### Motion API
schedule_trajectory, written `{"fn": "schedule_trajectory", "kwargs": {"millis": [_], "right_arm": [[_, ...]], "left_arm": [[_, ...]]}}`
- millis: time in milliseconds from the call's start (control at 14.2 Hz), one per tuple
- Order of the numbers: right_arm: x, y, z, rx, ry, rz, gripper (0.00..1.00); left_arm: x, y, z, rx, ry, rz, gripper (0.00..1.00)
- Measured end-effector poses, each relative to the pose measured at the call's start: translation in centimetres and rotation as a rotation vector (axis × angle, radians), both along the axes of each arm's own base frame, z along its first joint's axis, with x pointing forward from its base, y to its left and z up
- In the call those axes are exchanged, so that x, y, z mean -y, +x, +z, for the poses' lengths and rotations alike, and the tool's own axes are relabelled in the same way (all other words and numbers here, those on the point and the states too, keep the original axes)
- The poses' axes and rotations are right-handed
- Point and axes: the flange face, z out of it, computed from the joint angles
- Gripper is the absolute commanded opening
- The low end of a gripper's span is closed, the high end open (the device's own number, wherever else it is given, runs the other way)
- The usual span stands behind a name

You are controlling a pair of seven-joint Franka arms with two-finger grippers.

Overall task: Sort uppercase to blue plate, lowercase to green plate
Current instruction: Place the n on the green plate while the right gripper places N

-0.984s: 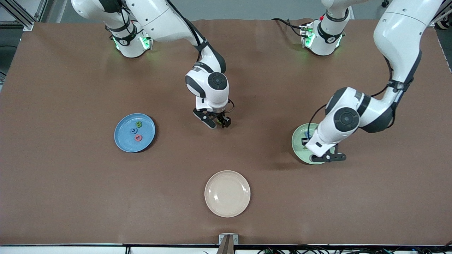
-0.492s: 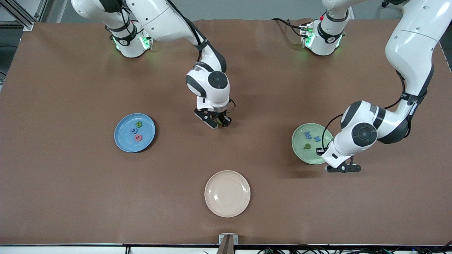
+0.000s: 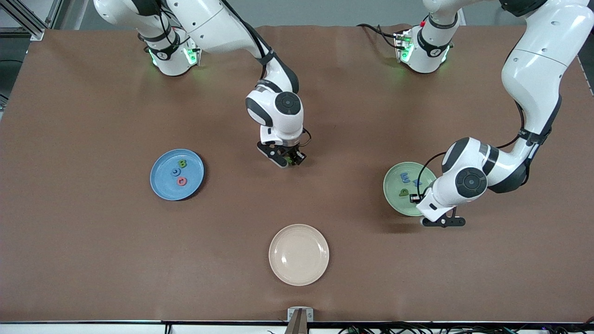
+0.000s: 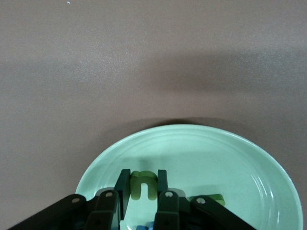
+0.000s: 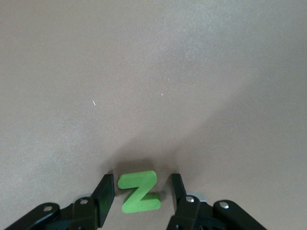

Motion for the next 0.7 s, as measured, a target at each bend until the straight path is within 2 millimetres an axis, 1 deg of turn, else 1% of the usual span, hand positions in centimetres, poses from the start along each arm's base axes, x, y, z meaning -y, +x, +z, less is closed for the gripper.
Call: {"fn": "schedule_trajectory", "kwargs": {"millis": [70, 141, 211, 281, 351, 422, 562, 633, 703], "right_arm": [[-0.1, -0.1, 0.0, 0.000, 0.000, 0.002, 0.24], [-0.2, -0.1, 0.1, 0.002, 0.002, 0.004, 0.11], [-0.3, -0.2, 0.2, 0.003, 0.003, 0.005, 0.02], [-0.3, -0.2, 0.2, 0.003, 0.003, 0.005, 0.01], [-0.3, -0.2, 0.2, 0.003, 0.003, 0.005, 0.01], [-0.3, -0.2, 0.2, 0.003, 0.003, 0.005, 0.00], [0.0, 0.1, 0.2, 0.004, 0.000, 0.008, 0.00], [0.6, 0.7, 0.2, 0.003, -0.006, 0.024, 0.00], [1.6, 1.7, 0.2, -0.003, -0.018, 0.051, 0.00]], "left_arm": [[0.0, 0.0, 0.0, 0.000, 0.000, 0.000, 0.37], [0.0, 0.0, 0.0, 0.001, 0.000, 0.000, 0.44], [0.0, 0.1, 0.1, 0.004, -0.002, 0.000, 0.50], [0.1, 0.2, 0.2, 0.007, -0.003, 0.000, 0.58], [0.1, 0.3, 0.4, 0.012, -0.004, 0.001, 0.73], [0.1, 0.5, 0.7, 0.016, -0.005, 0.002, 1.00], [0.0, 0.9, 1.2, 0.028, -0.007, 0.007, 1.00], [0.0, 1.1, 1.9, 0.039, -0.006, 0.009, 1.00], [-0.2, 1.3, 2.8, 0.051, 0.000, 0.011, 1.00]]}}
